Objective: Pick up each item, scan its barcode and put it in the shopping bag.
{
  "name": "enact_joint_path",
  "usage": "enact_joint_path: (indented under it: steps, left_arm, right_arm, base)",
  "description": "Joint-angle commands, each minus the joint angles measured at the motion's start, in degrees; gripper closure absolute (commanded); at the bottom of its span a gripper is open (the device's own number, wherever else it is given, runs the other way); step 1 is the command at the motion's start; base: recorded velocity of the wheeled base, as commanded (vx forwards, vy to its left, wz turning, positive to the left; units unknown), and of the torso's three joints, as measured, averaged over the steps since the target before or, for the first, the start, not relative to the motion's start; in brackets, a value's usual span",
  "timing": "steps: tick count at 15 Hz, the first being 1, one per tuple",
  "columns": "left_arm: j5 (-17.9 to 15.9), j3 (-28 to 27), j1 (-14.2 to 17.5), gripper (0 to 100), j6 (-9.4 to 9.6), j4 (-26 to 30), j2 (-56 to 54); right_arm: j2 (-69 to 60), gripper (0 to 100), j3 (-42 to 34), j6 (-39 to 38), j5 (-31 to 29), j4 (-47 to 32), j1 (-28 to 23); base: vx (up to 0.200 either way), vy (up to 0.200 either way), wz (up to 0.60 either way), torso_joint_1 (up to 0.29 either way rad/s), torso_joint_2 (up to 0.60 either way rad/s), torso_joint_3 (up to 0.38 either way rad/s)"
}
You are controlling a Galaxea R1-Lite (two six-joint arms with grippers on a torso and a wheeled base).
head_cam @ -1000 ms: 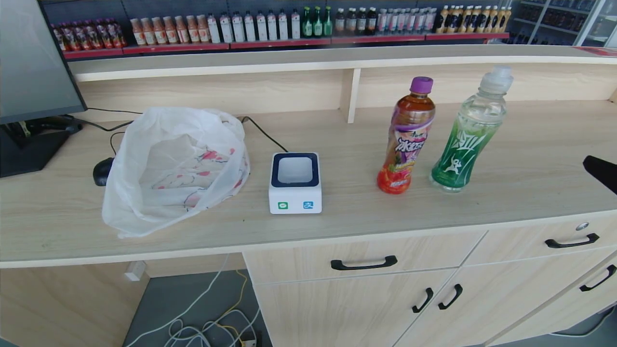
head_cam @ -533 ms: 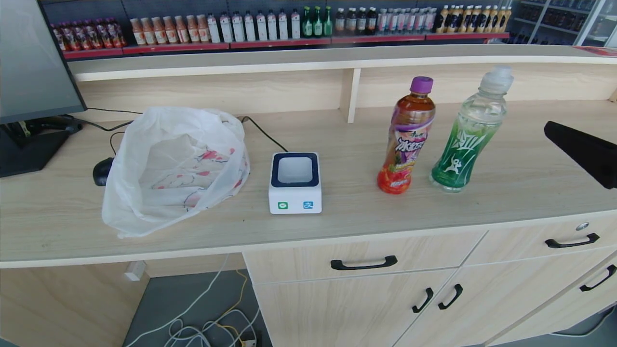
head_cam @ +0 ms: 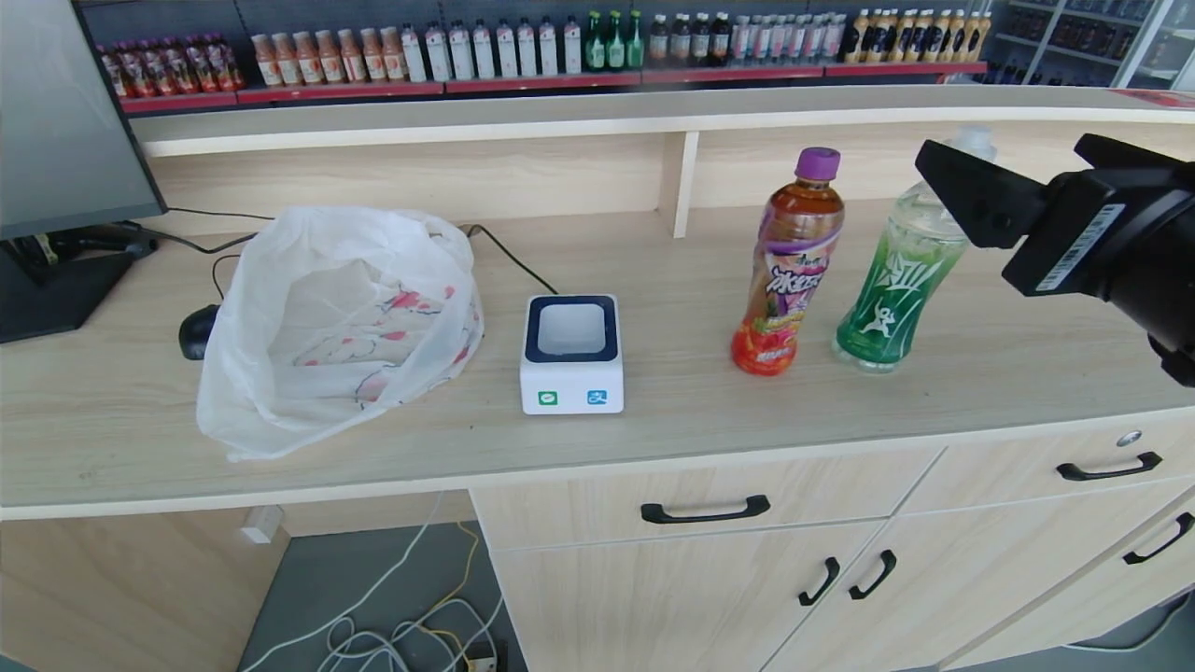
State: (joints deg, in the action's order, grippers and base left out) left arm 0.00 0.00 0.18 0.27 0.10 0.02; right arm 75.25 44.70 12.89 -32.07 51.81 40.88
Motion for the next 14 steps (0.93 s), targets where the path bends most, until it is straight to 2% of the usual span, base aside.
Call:
enact_joint_path:
  steps: [1, 4, 7, 10, 14]
  left_arm:
    - [0.0, 0.0, 0.0, 0, 0.00, 0.0, 0.0]
    - [0.0, 0.0, 0.0, 0, 0.00, 0.0, 0.0]
    - [0.0, 0.0, 0.0, 0, 0.00, 0.0, 0.0]
    - [0.0, 0.0, 0.0, 0, 0.00, 0.0, 0.0]
    - [-0.1, 0.0, 0.0, 0, 0.00, 0.0, 0.0]
  right_arm:
    - [5.1, 0, 0.9, -1.1, -0.5, 2.0, 0.2]
    - [5.5, 0, 1.8, -0.8, -0.1, 2.0, 1.0]
    - [8.2, 0, 5.8, -1.8, 1.6, 2.1, 1.1]
    - [10.3, 0, 7.1, -0.3, 1.7, 2.1, 1.8]
    - [15.3, 0, 7.7, -2.3, 1.8, 3.5, 1.9]
  base:
    - [0.000, 0.000, 0.00, 0.000, 0.00, 0.000]
    - [0.000, 0.000, 0.00, 0.000, 0.00, 0.000]
    - [0.000, 0.000, 0.00, 0.000, 0.00, 0.000]
    - [0.000, 0.000, 0.00, 0.000, 0.00, 0.000]
    - [0.000, 0.000, 0.00, 0.000, 0.00, 0.000]
